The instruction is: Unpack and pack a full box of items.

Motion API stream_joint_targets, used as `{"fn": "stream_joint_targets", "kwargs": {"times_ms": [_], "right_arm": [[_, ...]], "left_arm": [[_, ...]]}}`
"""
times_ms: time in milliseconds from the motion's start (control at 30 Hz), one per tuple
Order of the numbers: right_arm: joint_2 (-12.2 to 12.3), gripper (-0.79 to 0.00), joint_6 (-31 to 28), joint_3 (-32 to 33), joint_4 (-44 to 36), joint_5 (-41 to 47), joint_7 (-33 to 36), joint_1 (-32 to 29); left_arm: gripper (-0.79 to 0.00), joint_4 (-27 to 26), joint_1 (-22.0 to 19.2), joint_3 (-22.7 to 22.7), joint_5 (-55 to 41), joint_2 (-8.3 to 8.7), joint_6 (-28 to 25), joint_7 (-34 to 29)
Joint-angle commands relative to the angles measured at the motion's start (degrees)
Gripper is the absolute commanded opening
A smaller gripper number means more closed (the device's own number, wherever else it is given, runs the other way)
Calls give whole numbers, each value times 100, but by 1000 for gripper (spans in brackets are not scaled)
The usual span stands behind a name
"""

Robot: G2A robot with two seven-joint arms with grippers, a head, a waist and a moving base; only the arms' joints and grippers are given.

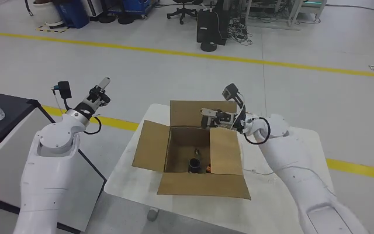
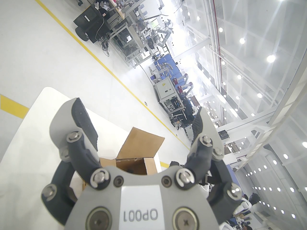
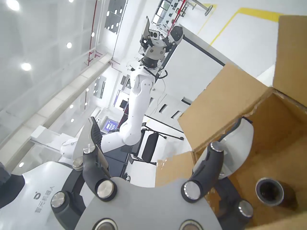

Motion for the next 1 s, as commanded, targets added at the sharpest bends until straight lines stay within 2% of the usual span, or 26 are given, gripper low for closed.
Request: {"fn": "stream_joint_targets", "kwargs": {"times_ms": [0,200,400,633,967], "right_arm": [[262,0,381,727,-702,-104,157,-540],[705,0,1202,2249,-2035,-403,104,-1920],[890,0,1494,3129,-2376,-351,16,-2737],[967,0,1499,3465,-2441,-224,-43,-3243],[967,0,1499,3465,-2441,-224,-43,-3243]], "left_arm": [[0,0,0,0,0,0,0,-1],[0,0,0,0,0,0,0,-1],[0,0,0,0,0,0,0,-1],[0,0,0,0,0,0,0,-1],[0,0,0,0,0,0,0,-1]]}}
